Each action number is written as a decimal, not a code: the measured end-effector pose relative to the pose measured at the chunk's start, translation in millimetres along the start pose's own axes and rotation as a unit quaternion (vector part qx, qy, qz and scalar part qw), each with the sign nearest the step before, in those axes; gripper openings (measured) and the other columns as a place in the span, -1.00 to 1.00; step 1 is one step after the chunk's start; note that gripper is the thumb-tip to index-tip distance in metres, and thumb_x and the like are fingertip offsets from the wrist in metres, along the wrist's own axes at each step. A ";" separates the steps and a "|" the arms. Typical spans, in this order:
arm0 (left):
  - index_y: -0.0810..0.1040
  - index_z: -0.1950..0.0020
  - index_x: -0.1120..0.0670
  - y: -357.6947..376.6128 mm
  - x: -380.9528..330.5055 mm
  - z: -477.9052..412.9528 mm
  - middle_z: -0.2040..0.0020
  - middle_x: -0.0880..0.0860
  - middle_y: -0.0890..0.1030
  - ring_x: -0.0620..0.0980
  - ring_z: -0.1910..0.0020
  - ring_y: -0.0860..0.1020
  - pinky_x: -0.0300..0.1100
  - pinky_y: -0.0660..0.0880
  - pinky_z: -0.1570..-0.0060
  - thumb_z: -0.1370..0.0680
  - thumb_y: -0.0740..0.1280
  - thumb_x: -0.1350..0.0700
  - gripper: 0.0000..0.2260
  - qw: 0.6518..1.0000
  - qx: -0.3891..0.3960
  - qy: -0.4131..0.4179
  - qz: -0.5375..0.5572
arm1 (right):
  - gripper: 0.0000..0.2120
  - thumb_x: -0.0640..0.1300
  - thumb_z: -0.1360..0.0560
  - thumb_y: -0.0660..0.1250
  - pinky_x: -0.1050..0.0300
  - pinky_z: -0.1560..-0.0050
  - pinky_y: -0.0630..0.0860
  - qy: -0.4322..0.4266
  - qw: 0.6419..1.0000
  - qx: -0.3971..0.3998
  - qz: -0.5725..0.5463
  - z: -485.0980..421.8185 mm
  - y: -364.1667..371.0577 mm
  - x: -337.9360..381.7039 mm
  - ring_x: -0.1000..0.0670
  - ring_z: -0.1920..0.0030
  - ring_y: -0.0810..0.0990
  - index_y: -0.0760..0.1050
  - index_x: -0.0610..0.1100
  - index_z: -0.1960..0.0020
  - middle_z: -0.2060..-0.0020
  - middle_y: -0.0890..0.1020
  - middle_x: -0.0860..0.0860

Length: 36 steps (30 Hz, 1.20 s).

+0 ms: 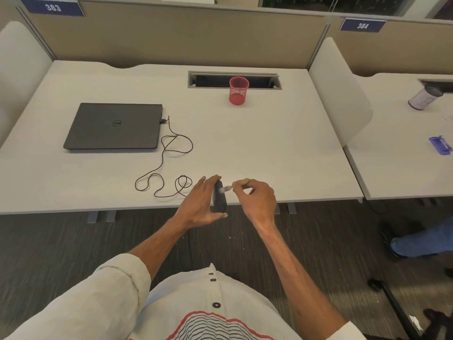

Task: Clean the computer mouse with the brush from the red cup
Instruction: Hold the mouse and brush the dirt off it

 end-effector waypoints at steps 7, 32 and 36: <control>0.07 -0.76 0.07 -1.9 1.7 4.0 -0.77 0.09 0.19 0.19 -0.77 0.10 0.00 0.02 -0.71 -0.43 0.62 -0.30 0.12 1.000 -0.011 -0.002 -0.008 | -0.84 0.13 -0.58 0.49 0.34 0.22 0.38 -0.008 0.996 0.062 0.069 3.7 7.0 -3.0 0.30 0.25 0.59 0.73 0.13 0.15 0.31 0.62 0.33; 0.06 -0.76 0.05 1.0 -7.9 3.9 -0.77 0.06 0.17 0.18 -0.78 0.07 0.19 0.14 -0.75 -0.42 0.62 -0.32 0.13 1.000 -0.009 -0.014 -0.009 | -0.77 0.17 -0.63 0.47 0.17 -0.03 0.62 -0.002 1.000 0.015 -0.002 -2.0 -2.9 -6.2 0.23 0.15 0.62 0.80 0.05 -0.05 0.00 0.80 0.18; 0.05 -0.76 0.04 0.8 -6.6 4.1 -0.78 0.05 0.16 0.18 -0.79 0.06 0.19 0.14 -0.75 -0.42 0.63 -0.31 0.13 1.000 -0.011 -0.020 -0.012 | -0.82 0.15 -0.60 0.47 0.36 0.16 0.40 -0.007 0.997 0.071 0.037 -0.6 2.4 -15.5 0.29 0.20 0.60 0.74 0.12 0.11 0.24 0.65 0.31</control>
Point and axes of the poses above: each hand's wrist, its own z-axis away from the middle knuckle, its own y-axis out of the palm, x = y × z, the point moved 8 cm from there along -z, towards the middle knuckle
